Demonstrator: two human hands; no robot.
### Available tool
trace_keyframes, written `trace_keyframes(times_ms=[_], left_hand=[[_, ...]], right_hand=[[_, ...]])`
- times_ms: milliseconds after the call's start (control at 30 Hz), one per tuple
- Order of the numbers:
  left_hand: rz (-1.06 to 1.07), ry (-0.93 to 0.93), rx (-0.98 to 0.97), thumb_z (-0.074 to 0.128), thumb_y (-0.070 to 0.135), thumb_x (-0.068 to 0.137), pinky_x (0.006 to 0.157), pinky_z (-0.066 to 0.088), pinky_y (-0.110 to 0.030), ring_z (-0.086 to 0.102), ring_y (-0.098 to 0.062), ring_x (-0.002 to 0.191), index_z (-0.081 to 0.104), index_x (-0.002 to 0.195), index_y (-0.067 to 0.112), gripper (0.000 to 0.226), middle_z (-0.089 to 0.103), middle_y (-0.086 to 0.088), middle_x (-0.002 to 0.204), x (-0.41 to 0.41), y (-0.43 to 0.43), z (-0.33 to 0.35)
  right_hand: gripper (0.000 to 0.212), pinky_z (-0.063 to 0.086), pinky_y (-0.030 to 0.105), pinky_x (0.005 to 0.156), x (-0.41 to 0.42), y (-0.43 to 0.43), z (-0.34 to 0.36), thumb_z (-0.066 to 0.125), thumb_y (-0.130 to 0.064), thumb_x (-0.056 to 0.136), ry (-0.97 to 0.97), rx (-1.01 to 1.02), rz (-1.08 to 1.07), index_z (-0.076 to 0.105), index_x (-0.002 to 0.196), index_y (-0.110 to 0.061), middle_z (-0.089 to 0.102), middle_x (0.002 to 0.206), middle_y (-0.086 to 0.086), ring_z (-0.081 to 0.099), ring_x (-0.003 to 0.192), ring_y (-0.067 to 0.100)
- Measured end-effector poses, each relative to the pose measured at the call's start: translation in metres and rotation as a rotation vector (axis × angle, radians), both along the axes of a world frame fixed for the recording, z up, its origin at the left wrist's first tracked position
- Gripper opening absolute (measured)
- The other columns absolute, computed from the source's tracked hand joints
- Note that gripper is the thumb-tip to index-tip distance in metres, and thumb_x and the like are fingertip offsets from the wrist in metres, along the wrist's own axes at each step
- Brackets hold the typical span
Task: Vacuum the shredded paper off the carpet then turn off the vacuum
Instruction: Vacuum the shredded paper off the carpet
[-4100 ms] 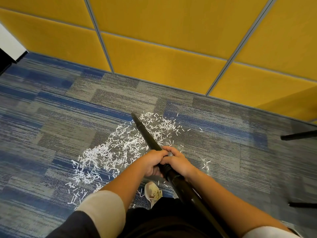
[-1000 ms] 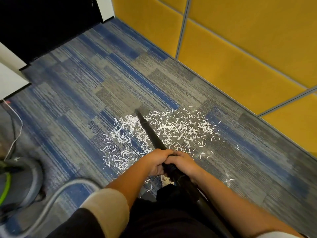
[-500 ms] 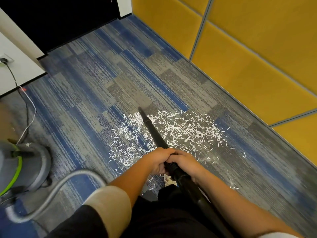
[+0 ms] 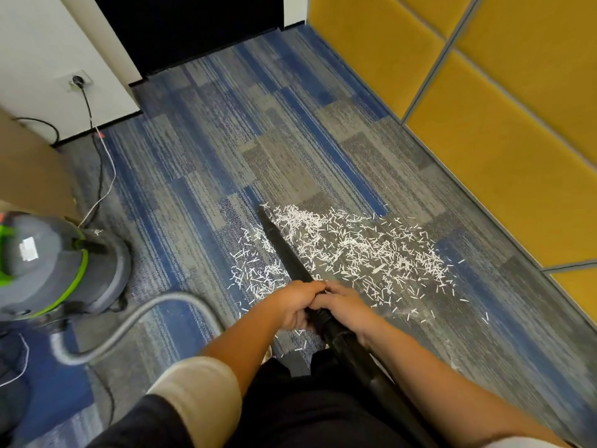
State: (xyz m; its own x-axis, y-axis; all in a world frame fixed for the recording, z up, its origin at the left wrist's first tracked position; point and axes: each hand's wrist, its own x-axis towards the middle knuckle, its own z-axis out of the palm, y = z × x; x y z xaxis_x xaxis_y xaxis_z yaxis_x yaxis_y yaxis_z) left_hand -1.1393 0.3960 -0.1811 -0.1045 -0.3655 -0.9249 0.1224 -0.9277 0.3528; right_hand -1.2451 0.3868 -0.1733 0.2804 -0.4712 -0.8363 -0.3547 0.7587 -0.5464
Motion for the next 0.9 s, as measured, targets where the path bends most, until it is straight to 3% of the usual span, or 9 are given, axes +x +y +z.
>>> trace_keyframes(times_ms=[333, 467, 667, 800, 900], left_hand=[[0.002, 0.046, 0.011, 0.044, 0.022, 0.1, 0.062, 0.052, -0.04, 0.063, -0.025, 0.073, 0.053, 0.092, 0.012, 0.016, 0.062, -0.014, 0.086, 0.03, 0.02, -0.01], [-0.015, 0.049, 0.025, 0.043, 0.021, 0.1, 0.081, 0.051, -0.047, 0.063, -0.031, 0.083, 0.052, 0.099, 0.008, 0.016, 0.062, -0.017, 0.091, 0.027, 0.017, -0.01], [0.062, 0.025, 0.035, 0.045, 0.029, 0.098, 0.063, 0.052, -0.036, 0.065, -0.029, 0.078, 0.055, 0.111, 0.01, 0.025, 0.065, -0.017, 0.092, 0.009, 0.0, -0.008], [0.092, 0.034, 0.006, 0.04, 0.025, 0.102, 0.044, 0.05, -0.028, 0.061, -0.021, 0.059, 0.054, 0.089, 0.012, 0.023, 0.059, -0.012, 0.073, -0.018, -0.016, 0.001], [0.085, 0.036, -0.016, 0.038, 0.024, 0.103, 0.037, 0.047, -0.023, 0.059, -0.018, 0.052, 0.054, 0.085, 0.012, 0.027, 0.058, -0.009, 0.069, -0.034, -0.024, 0.008]], right_hand=[[0.021, 0.047, 0.026, 0.043, 0.029, 0.022, -0.003, 0.056, 0.005, 0.08, -0.009, 0.002, -0.038, 0.058, 0.09, -0.015, 0.06, 0.067, 0.015, 0.055, 0.048, 0.025], [0.023, 0.045, 0.026, 0.039, 0.026, 0.021, -0.004, 0.055, 0.004, 0.08, 0.0, 0.015, -0.071, 0.059, 0.093, -0.013, 0.058, 0.071, 0.018, 0.055, 0.048, 0.026], [0.024, 0.045, 0.024, 0.036, 0.011, -0.005, 0.004, 0.053, 0.007, 0.08, -0.026, 0.016, 0.013, 0.057, 0.099, -0.008, 0.058, 0.075, 0.022, 0.055, 0.05, 0.026], [0.022, 0.045, 0.024, 0.035, -0.017, -0.028, 0.007, 0.054, 0.006, 0.081, -0.019, 0.009, 0.086, 0.055, 0.097, -0.008, 0.057, 0.074, 0.02, 0.056, 0.042, 0.024], [0.026, 0.046, 0.025, 0.036, -0.034, -0.039, 0.007, 0.056, 0.004, 0.081, 0.003, 0.008, 0.12, 0.055, 0.104, -0.008, 0.059, 0.068, 0.018, 0.057, 0.042, 0.024]])
